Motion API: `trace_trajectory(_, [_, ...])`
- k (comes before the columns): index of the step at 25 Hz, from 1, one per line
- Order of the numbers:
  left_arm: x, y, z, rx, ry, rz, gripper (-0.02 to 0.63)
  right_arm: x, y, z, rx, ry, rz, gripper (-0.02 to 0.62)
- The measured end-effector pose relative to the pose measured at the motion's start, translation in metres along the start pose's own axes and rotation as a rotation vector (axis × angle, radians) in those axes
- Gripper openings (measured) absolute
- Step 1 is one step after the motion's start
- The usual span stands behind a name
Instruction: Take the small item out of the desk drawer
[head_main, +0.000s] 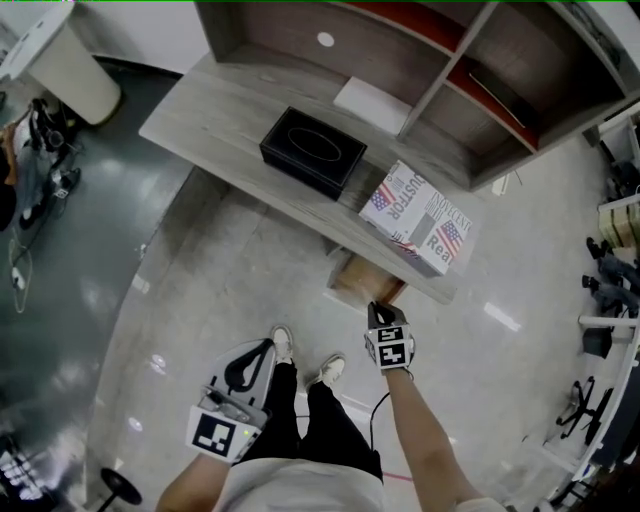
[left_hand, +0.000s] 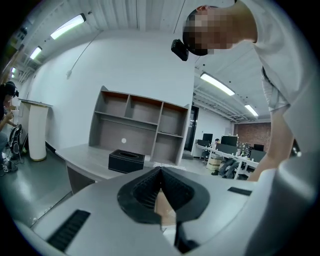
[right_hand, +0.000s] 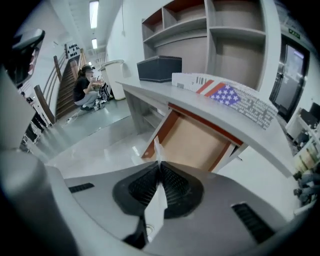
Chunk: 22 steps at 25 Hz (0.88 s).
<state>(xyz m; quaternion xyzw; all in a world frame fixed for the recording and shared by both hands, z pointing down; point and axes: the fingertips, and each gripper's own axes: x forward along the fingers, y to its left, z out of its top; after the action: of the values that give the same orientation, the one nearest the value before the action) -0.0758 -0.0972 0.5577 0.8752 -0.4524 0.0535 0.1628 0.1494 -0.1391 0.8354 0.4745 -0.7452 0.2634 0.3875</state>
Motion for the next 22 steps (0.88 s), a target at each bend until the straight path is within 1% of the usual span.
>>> trace_trajectory(5, [0.003, -0.009, 0.018, 0.022, -0.023, -0.007, 0.018, -0.024, -0.004, 0.024, 0.021, -0.076, -0.007, 0.025])
trace_trajectory(11, [0.006, -0.017, 0.051, 0.068, -0.08, -0.01, 0.018, -0.065, -0.007, 0.049, 0.053, -0.155, -0.016, 0.025])
trace_trajectory(14, [0.007, -0.02, 0.066, 0.084, -0.111, -0.007, 0.018, -0.083, -0.012, 0.058, 0.097, -0.193, -0.017, 0.025])
trace_trajectory(17, [0.005, -0.025, 0.078, 0.103, -0.131, -0.01, 0.018, -0.107, -0.017, 0.067, 0.169, -0.23, -0.013, 0.025])
trace_trajectory(19, [0.003, -0.027, 0.087, 0.115, -0.144, -0.01, 0.018, -0.126, -0.019, 0.079, 0.213, -0.273, -0.007, 0.025])
trace_trajectory(22, [0.0, -0.027, 0.099, 0.131, -0.168, -0.002, 0.018, -0.155, -0.023, 0.097, 0.25, -0.339, -0.002, 0.025])
